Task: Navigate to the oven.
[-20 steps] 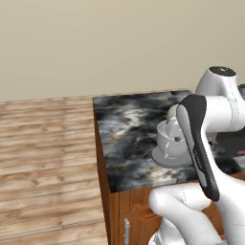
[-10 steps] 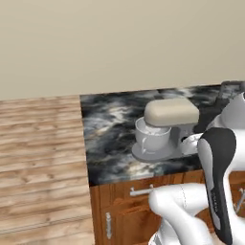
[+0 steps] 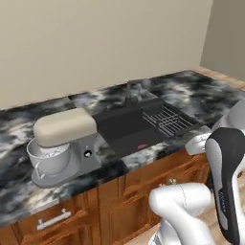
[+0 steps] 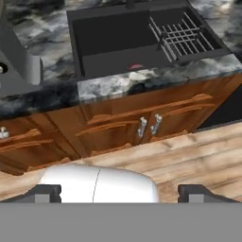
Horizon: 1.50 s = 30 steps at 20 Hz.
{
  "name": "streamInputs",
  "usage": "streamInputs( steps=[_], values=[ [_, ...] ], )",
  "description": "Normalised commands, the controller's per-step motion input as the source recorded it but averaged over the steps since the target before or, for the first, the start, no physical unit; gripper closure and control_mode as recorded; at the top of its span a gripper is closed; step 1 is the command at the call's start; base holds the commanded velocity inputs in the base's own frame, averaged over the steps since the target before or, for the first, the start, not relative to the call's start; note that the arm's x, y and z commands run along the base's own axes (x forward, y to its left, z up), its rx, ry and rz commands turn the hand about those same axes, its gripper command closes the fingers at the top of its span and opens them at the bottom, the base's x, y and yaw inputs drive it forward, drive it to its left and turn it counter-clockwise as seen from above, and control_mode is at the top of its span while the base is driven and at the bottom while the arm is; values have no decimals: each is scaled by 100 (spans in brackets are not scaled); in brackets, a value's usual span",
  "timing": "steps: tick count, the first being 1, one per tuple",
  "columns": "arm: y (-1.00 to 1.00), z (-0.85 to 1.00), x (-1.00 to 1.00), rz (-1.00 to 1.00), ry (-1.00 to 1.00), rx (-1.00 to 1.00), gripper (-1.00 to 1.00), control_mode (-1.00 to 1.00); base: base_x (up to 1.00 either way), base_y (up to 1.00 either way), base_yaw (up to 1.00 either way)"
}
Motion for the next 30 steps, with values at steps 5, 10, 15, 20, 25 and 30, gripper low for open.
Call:
streamInputs(
  steps=[5,10,15,20,25,30],
  values=[
    [0,0,0,0,0,0,-100,100,0,-48,-87],
    [0,0,0,0,0,0,-100,100,0,-33,-92],
    [0,0,0,0,0,0,-100,100,0,-32,-91],
    [0,0,0,0,0,0,-100,100,0,-23,-89],
    [0,0,0,0,0,0,-100,100,1,-7,-88],
    [0,0,0,0,0,0,-100,100,12,-4,-83]
  ],
)
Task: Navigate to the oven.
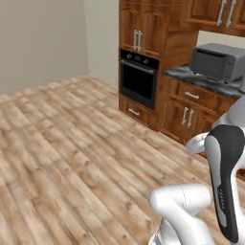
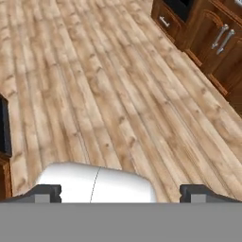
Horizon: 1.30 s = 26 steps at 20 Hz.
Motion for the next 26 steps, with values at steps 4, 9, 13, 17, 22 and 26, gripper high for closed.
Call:
streamInputs(
  steps=[4,9,13,17,22,26],
  values=[
    [0,0,0,0,0,0,-100,100,63,0,-69],
    [0,0,0,0,0,0,-100,100,100,27,-49],
    [0,0,0,0,0,0,-100,100,100,76,-43],
    [0,0,0,0,0,0,-100,100,100,95,-41],
    [0,0,0,0,0,0,-100,100,100,100,-36],
    [0,0,0,0,0,0,-100,100,100,100,-39]
  ],
)
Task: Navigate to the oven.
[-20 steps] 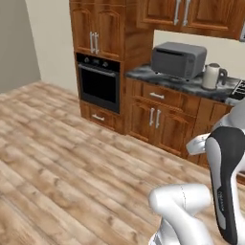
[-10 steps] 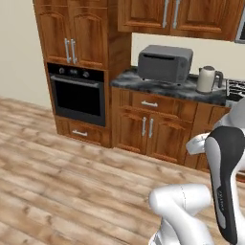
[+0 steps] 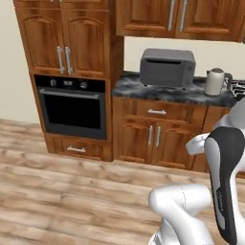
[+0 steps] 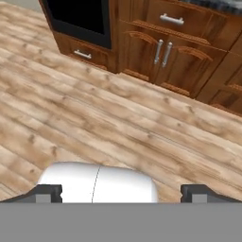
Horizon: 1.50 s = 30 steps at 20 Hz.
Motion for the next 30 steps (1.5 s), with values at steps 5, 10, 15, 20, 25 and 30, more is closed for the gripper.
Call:
streamInputs(
  steps=[5,10,15,20,25,30],
  values=[
    [0,0,0,0,0,0,-100,100,100,100,-38],
    [0,0,0,0,0,0,-100,100,100,100,-38],
    [0,0,0,0,0,0,-100,100,100,100,-33],
    [0,0,0,0,0,0,-100,100,100,100,-27],
    [0,0,0,0,0,0,-100,100,100,100,-24],
    [0,0,0,0,0,0,-100,100,100,64,-15]
  ],
)
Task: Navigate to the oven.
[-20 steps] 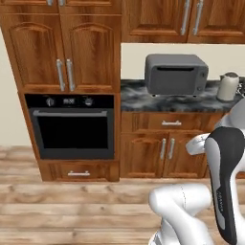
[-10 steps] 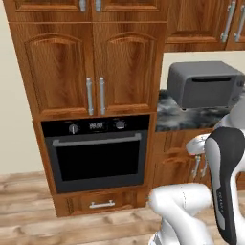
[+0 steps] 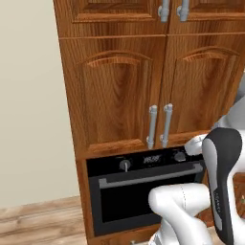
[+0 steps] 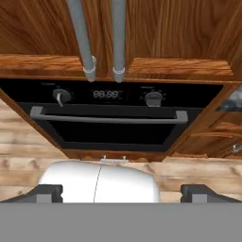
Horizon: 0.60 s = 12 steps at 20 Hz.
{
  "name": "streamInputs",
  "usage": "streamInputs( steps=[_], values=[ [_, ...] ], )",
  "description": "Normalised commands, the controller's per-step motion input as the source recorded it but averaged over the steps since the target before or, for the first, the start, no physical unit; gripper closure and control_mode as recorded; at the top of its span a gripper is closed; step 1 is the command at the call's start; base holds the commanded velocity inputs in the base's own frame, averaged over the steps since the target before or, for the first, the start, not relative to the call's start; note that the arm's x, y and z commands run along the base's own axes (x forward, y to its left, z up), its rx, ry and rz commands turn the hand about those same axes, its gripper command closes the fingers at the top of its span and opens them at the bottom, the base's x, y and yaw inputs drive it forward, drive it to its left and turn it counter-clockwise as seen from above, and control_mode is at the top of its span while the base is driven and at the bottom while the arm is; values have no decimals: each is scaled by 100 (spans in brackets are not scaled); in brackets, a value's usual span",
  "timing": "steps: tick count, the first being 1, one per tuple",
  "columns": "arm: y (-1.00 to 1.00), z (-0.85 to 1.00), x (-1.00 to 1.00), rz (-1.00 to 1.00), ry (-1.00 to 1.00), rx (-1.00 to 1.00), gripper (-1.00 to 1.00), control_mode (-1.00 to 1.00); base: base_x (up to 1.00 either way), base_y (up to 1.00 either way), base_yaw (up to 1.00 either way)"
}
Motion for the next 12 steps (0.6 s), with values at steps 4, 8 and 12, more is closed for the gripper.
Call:
streamInputs(
  steps=[4,8,12],
  values=[
    [0,0,0,0,0,0,-100,100,100,1,-2],
    [0,0,0,0,0,0,-100,100,100,0,0],
    [0,0,0,0,0,0,-100,100,100,37,7]
  ],
)
